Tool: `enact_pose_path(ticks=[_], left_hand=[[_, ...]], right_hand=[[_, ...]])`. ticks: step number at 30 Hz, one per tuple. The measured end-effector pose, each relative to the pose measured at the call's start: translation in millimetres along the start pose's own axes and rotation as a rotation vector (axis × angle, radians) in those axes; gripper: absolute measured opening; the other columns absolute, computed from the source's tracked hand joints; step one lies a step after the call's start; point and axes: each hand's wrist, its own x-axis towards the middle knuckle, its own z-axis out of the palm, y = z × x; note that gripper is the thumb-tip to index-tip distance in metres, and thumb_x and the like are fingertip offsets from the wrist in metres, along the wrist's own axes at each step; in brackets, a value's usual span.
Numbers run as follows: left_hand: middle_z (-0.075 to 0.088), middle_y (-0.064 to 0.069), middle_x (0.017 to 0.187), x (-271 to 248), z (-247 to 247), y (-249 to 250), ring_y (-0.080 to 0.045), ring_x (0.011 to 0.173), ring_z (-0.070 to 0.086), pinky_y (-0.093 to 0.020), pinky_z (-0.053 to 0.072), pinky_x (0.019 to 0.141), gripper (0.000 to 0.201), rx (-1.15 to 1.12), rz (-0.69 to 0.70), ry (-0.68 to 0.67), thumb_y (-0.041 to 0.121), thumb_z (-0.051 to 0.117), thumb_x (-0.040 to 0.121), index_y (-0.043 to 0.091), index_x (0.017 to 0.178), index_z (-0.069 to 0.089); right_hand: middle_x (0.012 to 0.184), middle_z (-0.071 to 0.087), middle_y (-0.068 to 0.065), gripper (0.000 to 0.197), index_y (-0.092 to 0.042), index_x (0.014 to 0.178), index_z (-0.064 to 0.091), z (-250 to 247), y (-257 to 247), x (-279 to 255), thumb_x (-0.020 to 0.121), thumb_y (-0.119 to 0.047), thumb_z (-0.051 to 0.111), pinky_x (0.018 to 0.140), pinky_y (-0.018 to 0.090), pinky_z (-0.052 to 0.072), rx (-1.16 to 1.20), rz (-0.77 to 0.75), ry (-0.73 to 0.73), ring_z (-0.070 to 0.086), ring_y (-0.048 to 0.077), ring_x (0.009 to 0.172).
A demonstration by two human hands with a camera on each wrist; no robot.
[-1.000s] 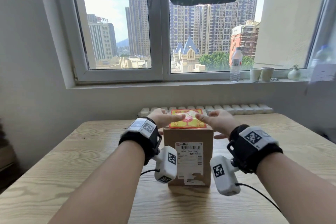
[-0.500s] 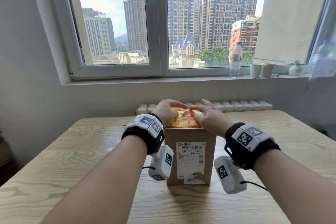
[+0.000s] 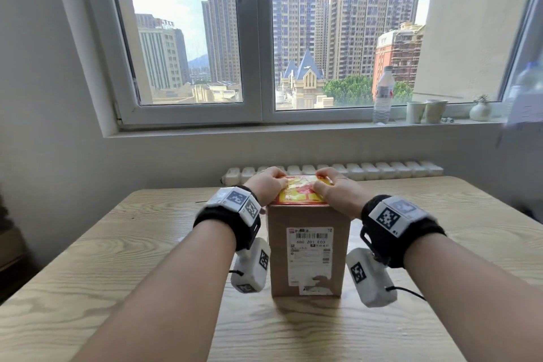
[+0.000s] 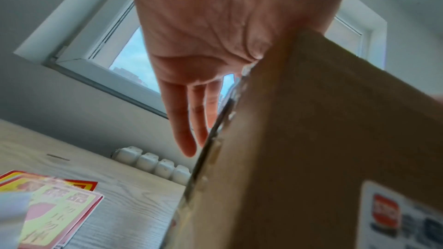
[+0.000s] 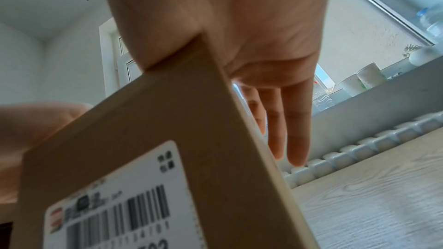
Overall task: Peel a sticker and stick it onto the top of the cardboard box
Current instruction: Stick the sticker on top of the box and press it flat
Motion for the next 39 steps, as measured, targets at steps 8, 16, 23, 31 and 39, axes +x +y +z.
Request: enact_pose_path(ticks=[8,16,23,31,39], left_hand=[[0.055,-0.011,0.135,-12,-1,-14,-0.032,0.112,0.063,-0.046,0.06,0.071,0.059,-0.303,-0.14,-0.009,0.052,0.033,0.096,0.019,0.145,0.034],[0.061,-0.01,0.119,-6,-4,-12,-0.027,0.108,0.064,-0.052,0.059,0.079,0.046,-0.466,-0.169,0.108,0.035,0.055,0.079,0.011,0.117,0.045],[0.066,-0.01,0.119,31,-9,-1,-0.027,0.11,0.064,-0.052,0.059,0.079,0.019,-0.462,-0.155,0.124,0.034,0.057,0.082,0.019,0.094,0.059],[0.063,-0.009,0.122,75,-3,-8,-0.025,0.112,0.063,-0.047,0.059,0.082,0.048,-0.431,-0.155,0.102,0.038,0.052,0.088,0.013,0.128,0.054],[0.065,-0.01,0.12,96,11,-22,-0.023,0.104,0.066,-0.041,0.058,0.086,0.05,-0.462,-0.138,0.181,0.043,0.047,0.091,0.012,0.13,0.053]], right_hand=[[0.15,0.039,0.013,0.076,-0.031,0.147,0.021,-1,11,-5,0.081,-0.068,0.033,0.095,0.054,0.049,0.231,0.12,0.033,0.052,0.036,0.125],[0.105,0.063,0.007,0.047,-0.013,0.127,0.04,0,12,-7,0.089,-0.04,0.044,0.08,0.044,0.059,0.446,0.138,0.099,0.067,0.022,0.087],[0.115,0.06,0.011,0.049,-0.012,0.129,0.043,-13,7,30,0.09,-0.04,0.04,0.089,0.05,0.055,0.455,0.144,0.121,0.064,0.027,0.101],[0.123,0.059,0.011,0.047,-0.014,0.135,0.042,-6,17,79,0.093,-0.035,0.038,0.093,0.047,0.052,0.409,0.134,0.126,0.061,0.027,0.108],[0.13,0.057,0.009,0.051,-0.014,0.138,0.04,8,29,98,0.094,-0.04,0.04,0.1,0.048,0.047,0.423,0.065,0.154,0.059,0.027,0.114]])
